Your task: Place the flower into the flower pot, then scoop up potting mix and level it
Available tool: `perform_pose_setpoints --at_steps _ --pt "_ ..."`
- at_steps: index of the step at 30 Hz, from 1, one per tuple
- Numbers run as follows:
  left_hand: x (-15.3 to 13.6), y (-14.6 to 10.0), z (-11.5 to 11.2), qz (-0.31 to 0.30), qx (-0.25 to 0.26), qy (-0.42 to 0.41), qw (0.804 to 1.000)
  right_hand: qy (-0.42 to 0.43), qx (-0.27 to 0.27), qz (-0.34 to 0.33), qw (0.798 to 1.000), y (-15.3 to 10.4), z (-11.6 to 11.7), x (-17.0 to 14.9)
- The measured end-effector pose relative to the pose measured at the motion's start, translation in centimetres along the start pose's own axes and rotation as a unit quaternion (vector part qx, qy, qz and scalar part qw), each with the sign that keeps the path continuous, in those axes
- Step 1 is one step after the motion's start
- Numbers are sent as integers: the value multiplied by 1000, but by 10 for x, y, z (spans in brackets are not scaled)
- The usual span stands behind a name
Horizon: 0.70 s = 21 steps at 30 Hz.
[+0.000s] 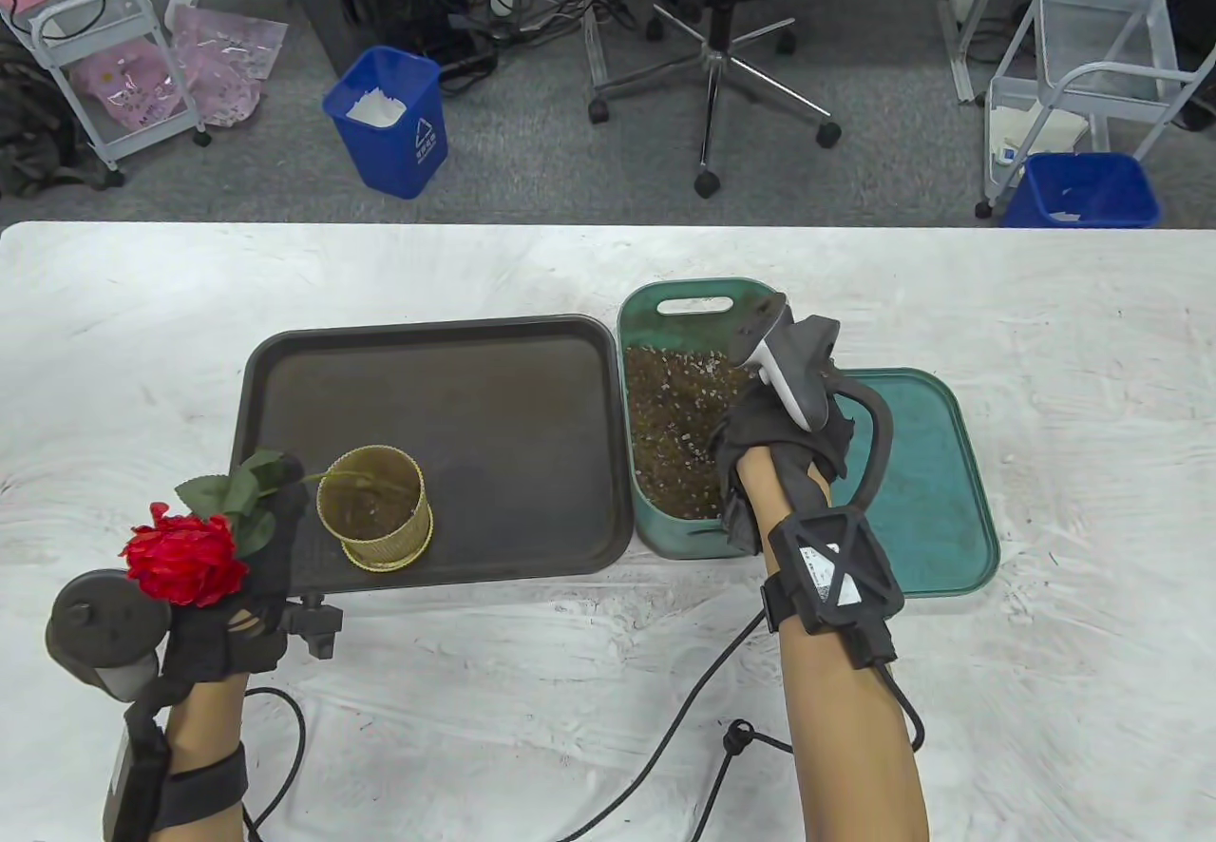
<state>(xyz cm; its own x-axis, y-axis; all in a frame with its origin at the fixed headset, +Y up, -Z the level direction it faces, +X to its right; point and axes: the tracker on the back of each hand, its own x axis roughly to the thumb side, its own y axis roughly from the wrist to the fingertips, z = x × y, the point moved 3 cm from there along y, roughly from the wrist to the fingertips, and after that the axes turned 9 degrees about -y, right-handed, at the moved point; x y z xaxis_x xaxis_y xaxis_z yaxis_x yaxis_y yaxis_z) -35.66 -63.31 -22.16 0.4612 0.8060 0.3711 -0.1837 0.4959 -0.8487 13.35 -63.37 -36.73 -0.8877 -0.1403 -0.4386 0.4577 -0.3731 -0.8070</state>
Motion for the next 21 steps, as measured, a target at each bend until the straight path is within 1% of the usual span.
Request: perform_pose_setpoints --at_steps 3,6,8,10,14,21 --pt "1 0 -1 -3 -3 2 1000 -4 11 -1 1000 0 2 -2" --pt "3 0 -5 -6 -8 1 1000 12 52 -22 998 0 8 -2" --pt "5 -1 -7 -10 -12 4 1000 42 84 -40 995 1 13 -2" --pt "6 -2 -8 -12 -14 6 1000 68 103 -53 991 3 16 -2" --pt "7 -2 -8 -12 -14 6 1000 106 126 -67 984 6 20 -4" --pt "6 -1 -7 -11 -12 3 1000 205 162 -90 961 9 23 -3"
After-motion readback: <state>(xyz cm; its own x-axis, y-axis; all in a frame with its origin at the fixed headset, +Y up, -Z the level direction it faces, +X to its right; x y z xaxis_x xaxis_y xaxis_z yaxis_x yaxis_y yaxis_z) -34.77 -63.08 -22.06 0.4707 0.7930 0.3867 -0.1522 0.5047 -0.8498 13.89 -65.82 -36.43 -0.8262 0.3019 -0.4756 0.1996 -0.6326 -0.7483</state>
